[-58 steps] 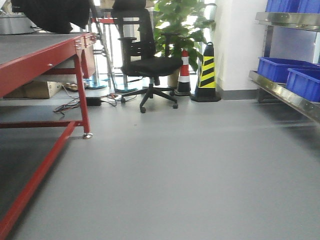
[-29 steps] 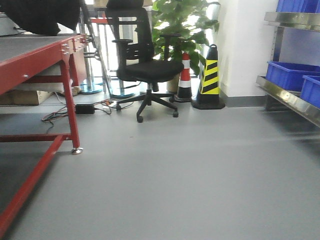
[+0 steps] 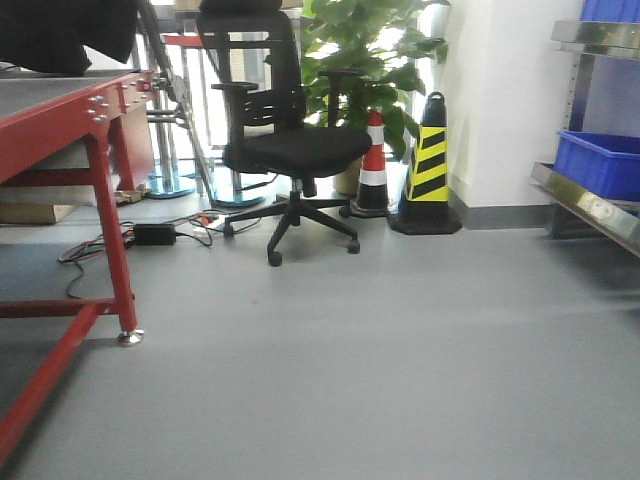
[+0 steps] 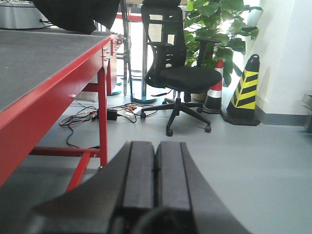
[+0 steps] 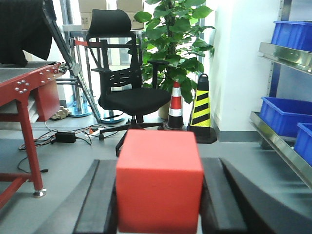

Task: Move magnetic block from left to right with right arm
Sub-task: 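Drive toward the office chair and turn, keeping the cube gripped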

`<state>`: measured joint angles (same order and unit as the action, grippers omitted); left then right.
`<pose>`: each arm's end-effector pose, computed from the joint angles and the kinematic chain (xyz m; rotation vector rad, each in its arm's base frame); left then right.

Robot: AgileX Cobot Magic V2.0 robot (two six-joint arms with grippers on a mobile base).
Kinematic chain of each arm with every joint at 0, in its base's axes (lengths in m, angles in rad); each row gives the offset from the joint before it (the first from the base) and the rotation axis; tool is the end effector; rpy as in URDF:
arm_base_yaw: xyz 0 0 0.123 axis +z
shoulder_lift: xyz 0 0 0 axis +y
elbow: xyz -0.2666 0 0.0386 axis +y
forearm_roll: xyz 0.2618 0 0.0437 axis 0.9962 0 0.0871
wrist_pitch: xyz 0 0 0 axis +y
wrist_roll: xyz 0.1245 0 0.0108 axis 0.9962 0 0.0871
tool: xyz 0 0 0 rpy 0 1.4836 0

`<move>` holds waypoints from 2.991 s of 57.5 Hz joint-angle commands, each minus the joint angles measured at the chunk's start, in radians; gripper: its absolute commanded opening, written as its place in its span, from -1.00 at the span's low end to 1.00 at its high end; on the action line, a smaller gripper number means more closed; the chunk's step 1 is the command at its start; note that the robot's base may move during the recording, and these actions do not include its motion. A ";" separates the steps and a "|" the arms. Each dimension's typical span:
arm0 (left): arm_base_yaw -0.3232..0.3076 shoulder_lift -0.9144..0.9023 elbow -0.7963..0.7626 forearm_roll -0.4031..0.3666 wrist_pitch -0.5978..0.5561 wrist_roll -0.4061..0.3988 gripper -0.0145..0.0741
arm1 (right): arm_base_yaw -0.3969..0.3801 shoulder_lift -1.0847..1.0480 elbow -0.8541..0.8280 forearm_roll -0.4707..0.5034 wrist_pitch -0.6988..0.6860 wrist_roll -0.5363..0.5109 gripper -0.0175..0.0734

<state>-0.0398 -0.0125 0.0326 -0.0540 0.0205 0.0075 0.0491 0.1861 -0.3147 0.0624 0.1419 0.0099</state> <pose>0.1203 -0.0049 0.2024 -0.0042 1.5246 -0.0697 0.1236 0.0072 0.2964 0.0098 1.4975 0.1039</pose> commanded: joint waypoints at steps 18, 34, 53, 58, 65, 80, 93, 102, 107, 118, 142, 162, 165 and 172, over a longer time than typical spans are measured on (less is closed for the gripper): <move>0.000 -0.007 0.008 -0.003 -0.083 -0.007 -0.96 | -0.003 0.011 -0.031 0.002 -0.087 -0.010 0.11; 0.000 -0.007 0.008 -0.003 -0.083 -0.007 -0.96 | -0.003 0.011 -0.031 0.002 -0.087 -0.010 0.11; 0.000 -0.007 0.008 -0.003 -0.083 -0.007 -0.96 | -0.003 0.011 -0.031 0.002 -0.087 -0.010 0.11; 0.000 -0.007 0.008 -0.003 -0.083 -0.007 -0.96 | -0.003 0.011 -0.031 0.002 -0.087 -0.010 0.11; 0.000 -0.007 0.008 -0.003 -0.083 -0.007 -0.96 | -0.003 0.011 -0.031 0.002 -0.087 -0.010 0.11; 0.000 -0.007 0.008 -0.003 -0.083 -0.007 -0.96 | -0.003 0.011 -0.031 0.002 -0.087 -0.010 0.11; 0.000 -0.007 0.008 -0.003 -0.083 -0.007 -0.96 | -0.003 0.011 -0.031 0.002 -0.087 -0.010 0.11; 0.000 -0.007 0.008 -0.003 -0.083 -0.007 -0.96 | -0.003 0.011 -0.031 0.002 -0.087 -0.010 0.11; 0.000 -0.007 0.008 -0.003 -0.083 -0.007 -0.96 | -0.003 0.011 -0.031 0.002 -0.087 -0.010 0.11; 0.000 -0.007 0.008 -0.003 -0.083 -0.007 -0.96 | -0.003 0.011 -0.031 0.002 -0.087 -0.010 0.11; 0.000 -0.007 0.008 -0.003 -0.083 -0.007 -0.96 | -0.003 0.011 -0.031 0.002 -0.087 -0.010 0.11; 0.000 -0.007 0.008 -0.003 -0.083 -0.007 -0.96 | -0.003 0.011 -0.031 0.002 -0.087 -0.010 0.11; 0.000 -0.007 0.008 -0.003 -0.083 -0.007 -0.96 | -0.003 0.011 -0.031 0.002 -0.087 -0.010 0.11; 0.000 -0.007 0.008 -0.003 -0.083 -0.007 -0.96 | -0.003 0.011 -0.031 0.002 -0.087 -0.010 0.11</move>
<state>-0.0398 -0.0125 0.0326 -0.0540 0.0205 0.0075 0.0491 0.1861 -0.3147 0.0624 0.1419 0.0099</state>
